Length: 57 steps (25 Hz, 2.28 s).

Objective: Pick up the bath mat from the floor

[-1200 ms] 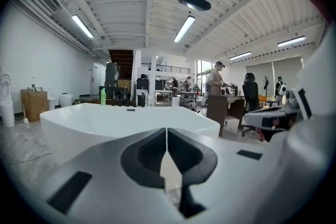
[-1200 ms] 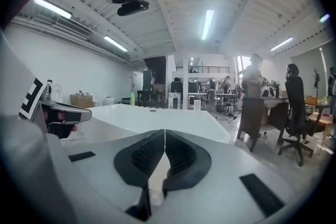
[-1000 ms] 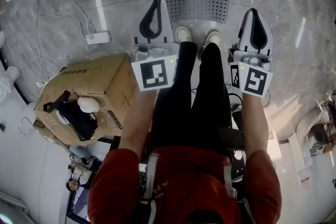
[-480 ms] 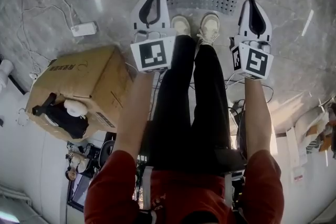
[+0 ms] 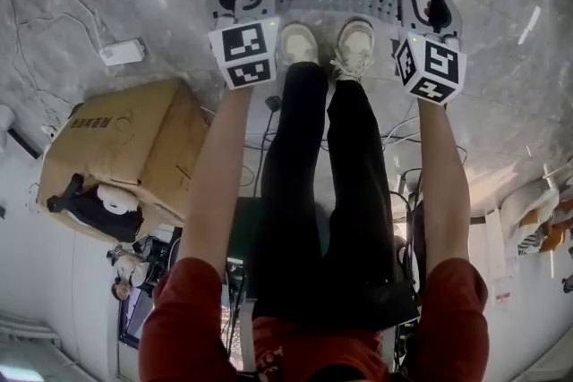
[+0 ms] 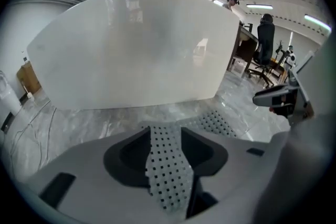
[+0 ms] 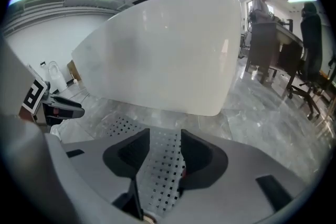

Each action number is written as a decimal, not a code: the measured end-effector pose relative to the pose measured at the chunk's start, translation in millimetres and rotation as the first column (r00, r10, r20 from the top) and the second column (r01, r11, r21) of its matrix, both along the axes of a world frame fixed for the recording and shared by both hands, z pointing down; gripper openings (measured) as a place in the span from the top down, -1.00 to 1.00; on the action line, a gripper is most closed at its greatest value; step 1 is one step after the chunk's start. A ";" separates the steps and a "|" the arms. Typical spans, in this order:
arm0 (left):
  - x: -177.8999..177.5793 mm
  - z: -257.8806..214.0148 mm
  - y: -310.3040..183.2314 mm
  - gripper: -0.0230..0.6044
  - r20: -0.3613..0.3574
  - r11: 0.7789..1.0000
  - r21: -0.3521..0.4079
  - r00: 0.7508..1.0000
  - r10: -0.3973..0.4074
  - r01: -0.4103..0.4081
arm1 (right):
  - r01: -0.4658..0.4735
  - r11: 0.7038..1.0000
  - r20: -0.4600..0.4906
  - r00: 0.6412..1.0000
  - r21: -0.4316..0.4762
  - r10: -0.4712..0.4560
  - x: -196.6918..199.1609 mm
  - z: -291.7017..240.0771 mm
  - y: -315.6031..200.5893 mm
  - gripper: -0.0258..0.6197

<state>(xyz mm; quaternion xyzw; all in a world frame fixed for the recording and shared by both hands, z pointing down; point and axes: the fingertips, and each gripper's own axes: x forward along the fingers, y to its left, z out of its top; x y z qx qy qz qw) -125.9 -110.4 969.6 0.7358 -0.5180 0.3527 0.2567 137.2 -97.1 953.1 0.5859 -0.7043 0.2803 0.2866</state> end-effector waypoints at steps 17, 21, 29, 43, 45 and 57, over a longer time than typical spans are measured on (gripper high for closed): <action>-36.9 179.1 40.0 -0.05 0.022 0.960 -0.268 0.997 -0.077 0.080 | -0.062 0.943 -0.031 0.998 -0.327 0.055 42.0 178.5 41.7 -0.04; -37.8 203.8 36.7 -0.11 0.013 0.951 -0.293 0.995 -0.103 0.102 | -0.078 0.928 -0.045 0.997 -0.365 0.066 54.7 206.5 46.4 -0.05; -53.8 225.8 33.3 -0.13 0.072 0.947 -0.286 0.989 -0.131 0.147 | -0.124 0.884 -0.016 0.991 -0.450 0.131 62.3 249.0 56.4 -0.08; -50.2 228.8 40.6 0.23 0.083 0.929 -0.341 0.989 -0.125 0.146 | -0.134 0.887 -0.060 0.991 -0.442 0.120 52.4 246.3 57.7 0.24; -47.0 223.7 41.9 0.30 0.070 0.926 -0.345 0.988 -0.136 0.152 | -0.122 0.895 -0.065 0.992 -0.429 0.104 44.1 239.5 56.7 0.37; -11.6 154.8 42.8 0.48 0.069 0.923 -0.357 0.990 -0.124 0.141 | -0.059 0.925 -0.031 0.998 -0.375 0.051 6.9 165.4 51.0 0.70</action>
